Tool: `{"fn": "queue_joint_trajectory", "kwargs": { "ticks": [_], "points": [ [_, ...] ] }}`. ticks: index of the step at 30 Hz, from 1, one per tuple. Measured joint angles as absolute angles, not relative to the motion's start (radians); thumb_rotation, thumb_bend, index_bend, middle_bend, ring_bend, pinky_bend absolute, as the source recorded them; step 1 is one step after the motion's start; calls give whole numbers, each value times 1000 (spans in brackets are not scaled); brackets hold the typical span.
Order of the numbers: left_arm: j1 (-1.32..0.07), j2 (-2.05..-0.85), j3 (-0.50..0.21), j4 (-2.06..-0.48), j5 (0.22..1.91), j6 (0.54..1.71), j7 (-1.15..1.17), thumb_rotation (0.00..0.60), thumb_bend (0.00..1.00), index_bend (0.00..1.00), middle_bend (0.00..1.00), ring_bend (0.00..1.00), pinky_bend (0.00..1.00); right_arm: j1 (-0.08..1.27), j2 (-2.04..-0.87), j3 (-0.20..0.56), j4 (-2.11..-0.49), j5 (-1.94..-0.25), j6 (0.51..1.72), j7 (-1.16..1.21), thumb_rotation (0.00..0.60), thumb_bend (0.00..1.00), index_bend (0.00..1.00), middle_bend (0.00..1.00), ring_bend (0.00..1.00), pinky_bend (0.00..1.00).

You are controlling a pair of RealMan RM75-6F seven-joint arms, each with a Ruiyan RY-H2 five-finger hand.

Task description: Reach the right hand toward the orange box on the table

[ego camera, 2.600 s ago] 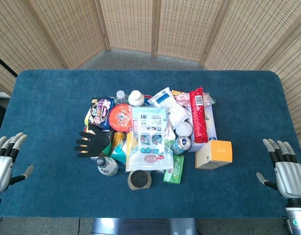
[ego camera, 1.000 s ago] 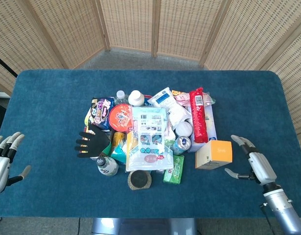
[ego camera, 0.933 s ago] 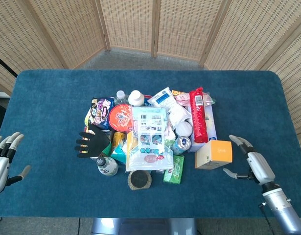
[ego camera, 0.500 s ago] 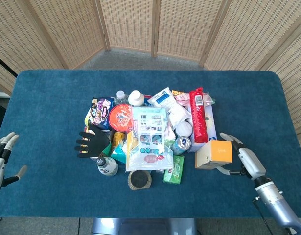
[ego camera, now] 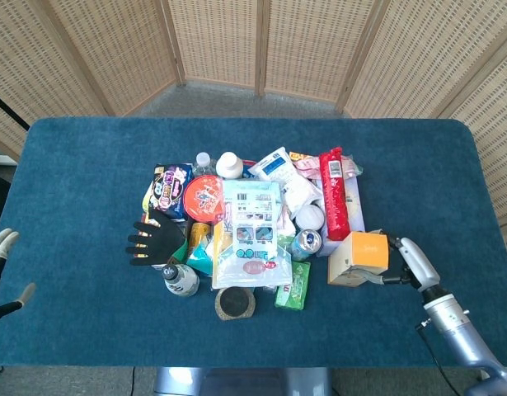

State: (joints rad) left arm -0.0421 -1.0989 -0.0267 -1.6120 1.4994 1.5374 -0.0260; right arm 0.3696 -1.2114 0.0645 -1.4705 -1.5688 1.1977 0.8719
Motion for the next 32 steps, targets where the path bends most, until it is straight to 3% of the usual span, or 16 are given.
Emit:
{"fn": "queue_joint_trajectory", "kwargs": {
  "ticks": [11, 24, 32],
  "points": [
    [-59, -1118, -27, -1609, 1520, 1520, -13, 555, 340, 0, 73, 146, 0, 341, -1128, 92, -1558, -1559, 1289, 869, 600, 230, 716, 1000, 1000, 600],
    [-48, -1121, -17, -1612, 1542, 1540, -15, 556, 338, 0, 72, 146, 0, 333, -948, 155, -1799, -1578, 1374, 863, 600, 227, 716, 1000, 1000, 600],
    [-48, -1125, -17, -1609, 1541, 1536, -16, 556, 339, 0, 73, 145, 0, 330, -915, 151, -1848, -1595, 1375, 832, 600, 227, 716, 1000, 1000, 600]
  ]
}}
